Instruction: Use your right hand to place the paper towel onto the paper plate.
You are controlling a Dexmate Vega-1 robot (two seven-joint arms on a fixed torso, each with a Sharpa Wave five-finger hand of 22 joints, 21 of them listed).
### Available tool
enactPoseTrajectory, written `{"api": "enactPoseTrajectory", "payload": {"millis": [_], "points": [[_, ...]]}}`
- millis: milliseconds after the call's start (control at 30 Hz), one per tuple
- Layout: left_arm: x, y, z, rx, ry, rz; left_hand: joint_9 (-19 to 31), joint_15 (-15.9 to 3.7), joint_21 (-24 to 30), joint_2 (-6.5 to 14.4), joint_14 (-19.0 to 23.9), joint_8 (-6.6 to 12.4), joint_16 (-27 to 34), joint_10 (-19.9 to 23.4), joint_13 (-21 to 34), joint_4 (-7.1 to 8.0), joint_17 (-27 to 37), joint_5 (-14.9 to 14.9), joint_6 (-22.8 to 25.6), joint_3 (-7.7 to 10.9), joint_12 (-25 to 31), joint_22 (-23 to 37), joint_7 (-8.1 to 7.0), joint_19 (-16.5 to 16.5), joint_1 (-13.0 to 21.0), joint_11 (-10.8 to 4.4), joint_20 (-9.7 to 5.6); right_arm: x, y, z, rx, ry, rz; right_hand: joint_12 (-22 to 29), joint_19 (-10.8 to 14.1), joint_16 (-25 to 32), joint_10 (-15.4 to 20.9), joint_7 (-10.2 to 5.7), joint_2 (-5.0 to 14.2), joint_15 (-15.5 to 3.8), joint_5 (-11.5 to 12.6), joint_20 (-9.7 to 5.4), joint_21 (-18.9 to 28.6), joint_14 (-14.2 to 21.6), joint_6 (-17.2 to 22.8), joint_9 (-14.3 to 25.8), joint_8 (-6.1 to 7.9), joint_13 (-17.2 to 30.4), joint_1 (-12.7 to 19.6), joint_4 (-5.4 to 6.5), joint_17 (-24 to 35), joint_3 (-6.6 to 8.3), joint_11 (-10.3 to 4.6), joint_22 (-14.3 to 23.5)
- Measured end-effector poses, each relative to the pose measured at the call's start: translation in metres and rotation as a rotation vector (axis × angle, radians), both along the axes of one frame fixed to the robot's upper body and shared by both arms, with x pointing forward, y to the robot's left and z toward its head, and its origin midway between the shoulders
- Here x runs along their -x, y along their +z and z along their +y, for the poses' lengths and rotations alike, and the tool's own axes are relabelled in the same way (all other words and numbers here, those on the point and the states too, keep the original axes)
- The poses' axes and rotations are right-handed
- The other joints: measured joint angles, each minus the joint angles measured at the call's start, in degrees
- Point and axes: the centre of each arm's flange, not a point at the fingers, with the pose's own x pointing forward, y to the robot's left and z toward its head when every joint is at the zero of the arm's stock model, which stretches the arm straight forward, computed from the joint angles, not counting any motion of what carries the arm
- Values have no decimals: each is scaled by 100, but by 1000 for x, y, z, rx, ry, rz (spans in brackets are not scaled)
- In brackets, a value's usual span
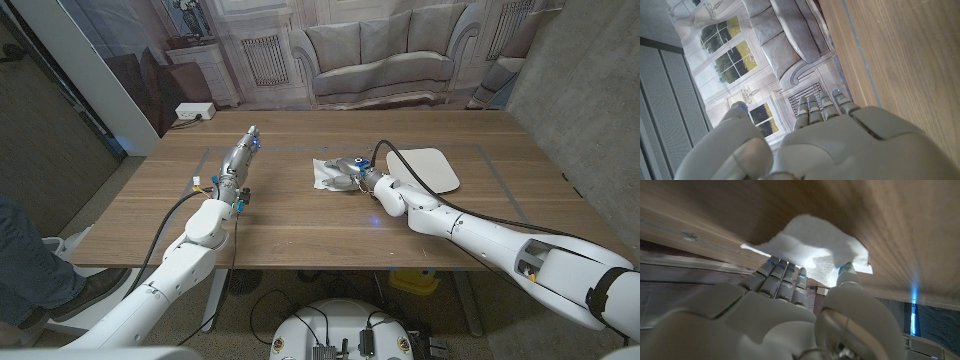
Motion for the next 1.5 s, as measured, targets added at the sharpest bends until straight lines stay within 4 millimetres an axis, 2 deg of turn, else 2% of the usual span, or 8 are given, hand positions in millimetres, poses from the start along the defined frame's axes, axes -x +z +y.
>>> {"api": "enactPoseTrajectory", "payload": {"millis": [133, 433, 600, 667, 733, 833, 1033, 1500], "points": [[-1, 0, -1, -1, -1, 2, 0, 0, 0, 0, 0, 0, 0, 0, 0, 0, 0, 0, 0, 0, 0, 0, 0, 0, 0, 0, 0, 1, 1, 0, -7, 12, -23, 67, 287, 0, 269, -91, 81, -11, -5, 7, 73, 287, 238, 0, 54, 0, 324, -52, 0, 133, -149, 19], [-1, 0, -2, -2, -5, 3, -1, 0, 0, 0, 0, 0, 0, 0, 0, 0, 0, 0, 0, 0, 0, 0, 0, 0, 0, 0, 0, 4, 1, -1, -22, 45, -75, 156, 1024, 59, 732, -239, 229, -43, -93, 256, 237, 840, 711, 0, 144, 3, 749, -39, 28, 299, -343, 27], [-1, 0, -3, -2, -6, 3, -1, 0, 0, 1, 0, 0, 0, 0, 0, 24, 0, 0, 0, -24, 0, 0, 0, 0, 1, 0, 0, 7, 2, -2, -37, 70, -113, 222, 1864, 224, 1353, -384, 332, -137, -206, 161, 599, 1824, 1306, 21, 209, 3, 1196, 5, 56, 486, -505, 78], [-1, 0, -3, 0, -7, 3, -1, 0, 0, 24, 0, 0, 0, 0, 0, 6, 0, 0, 28, -42, 0, 0, -28, -22, 24, 0, 22, 8, 3, -4, -44, 80, -129, 266, 2076, 242, 1548, -417, 352, -208, -227, 96, 710, 2089, 1482, 27, 209, 3, 1342, -4, 57, 510, -543, 99], [-1, 0, -4, 1, -7, 3, -1, 0, 0, 24, 0, 0, 0, 0, 0, -1, 0, 0, 30, -49, 0, 0, -30, -32, 24, 0, 32, 9, 3, -4, -48, 88, -139, 266, 2137, 242, 1643, -428, 341, -264, -227, 35, 722, 2202, 1574, 27, 209, 3, 1422, -28, 57, 533, -538, 100], [-1, -1, -4, 2, -8, 4, -1, 0, 0, 24, 0, 0, 0, 0, 0, -1, 0, 0, 30, -49, 0, 0, -30, -32, 24, 0, 32, 10, 4, -5, -56, 98, -153, 266, 2157, 242, 1721, -437, 361, -295, -249, 54, 765, 2276, 1645, 26, 249, 3, 1494, -11, 56, 552, -538, 92], [0, -2, -5, 6, -10, 3, -1, 0, 0, 23, 0, 0, 0, 0, 0, -1, 0, 0, 53, -49, 0, 0, -6, -32, 24, 0, 31, 13, 6, -5, -70, 122, -178, 311, 2254, 242, 1989, -496, 378, -362, -249, 5, 846, 2527, 1934, 26, 272, 3, 1789, -28, 83, 645, -662, 109], [1, -3, -7, 12, -13, 2, -2, 0, 0, 38, 0, 0, 0, 21, 0, 0, 0, 0, 51, -48, 0, 0, -8, -32, 38, 22, 31, 17, 9, -10, -91, 139, -211, 310, 2270, 242, 2111, -503, 363, -407, -270, 25, 912, 2652, 2093, 26, 272, 3, 1848, -12, 83, 628, -662, 108]]}}
